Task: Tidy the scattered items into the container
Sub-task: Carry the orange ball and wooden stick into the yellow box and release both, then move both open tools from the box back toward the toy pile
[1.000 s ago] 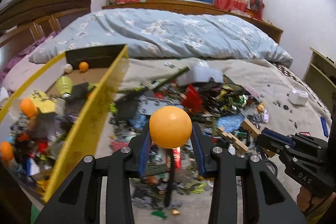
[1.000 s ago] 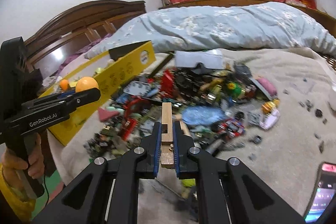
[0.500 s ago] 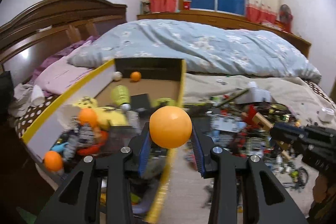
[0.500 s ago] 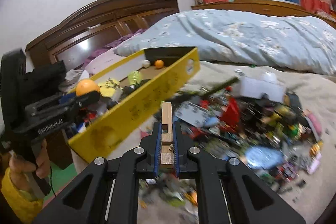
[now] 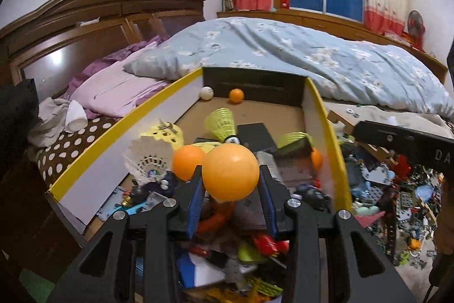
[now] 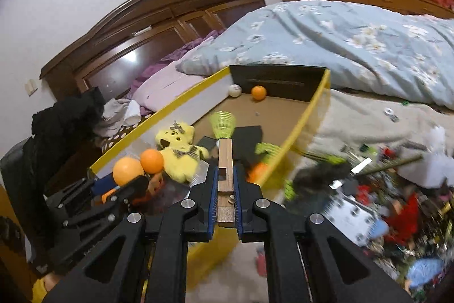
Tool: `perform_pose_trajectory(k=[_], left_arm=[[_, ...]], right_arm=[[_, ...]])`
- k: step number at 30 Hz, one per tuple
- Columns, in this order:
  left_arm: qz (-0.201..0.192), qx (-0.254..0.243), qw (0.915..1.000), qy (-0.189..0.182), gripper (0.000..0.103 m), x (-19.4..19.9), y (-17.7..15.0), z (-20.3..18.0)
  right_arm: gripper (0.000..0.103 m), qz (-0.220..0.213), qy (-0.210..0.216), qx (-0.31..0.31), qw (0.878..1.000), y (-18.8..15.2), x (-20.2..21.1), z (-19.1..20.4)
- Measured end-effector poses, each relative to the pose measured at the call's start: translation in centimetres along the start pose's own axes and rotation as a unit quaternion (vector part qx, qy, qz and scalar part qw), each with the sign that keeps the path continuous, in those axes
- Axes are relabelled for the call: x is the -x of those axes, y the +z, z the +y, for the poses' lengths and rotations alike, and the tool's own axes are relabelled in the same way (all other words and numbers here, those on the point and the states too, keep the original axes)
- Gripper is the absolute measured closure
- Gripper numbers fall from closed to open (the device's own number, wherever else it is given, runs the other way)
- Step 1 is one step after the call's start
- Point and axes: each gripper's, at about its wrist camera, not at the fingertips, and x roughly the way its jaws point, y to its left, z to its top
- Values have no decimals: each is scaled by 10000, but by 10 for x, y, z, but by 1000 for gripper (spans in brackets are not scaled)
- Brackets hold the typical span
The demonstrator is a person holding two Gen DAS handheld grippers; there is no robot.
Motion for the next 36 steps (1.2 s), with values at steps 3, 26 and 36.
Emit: perform_pose_trajectory(k=[3, 26, 36], left_arm=[[33, 32, 9999, 92, 67, -6, 2, 6], [96, 205, 9997, 105, 36, -4, 2, 7], [2, 165, 9997, -198, 36, 14, 4, -20]], right_arm=[[92, 64, 35, 6, 10000, 6, -15, 6], [73, 111, 254, -269, 9993, 6, -19, 6], [73, 106, 130, -403, 9990, -25, 40, -14]])
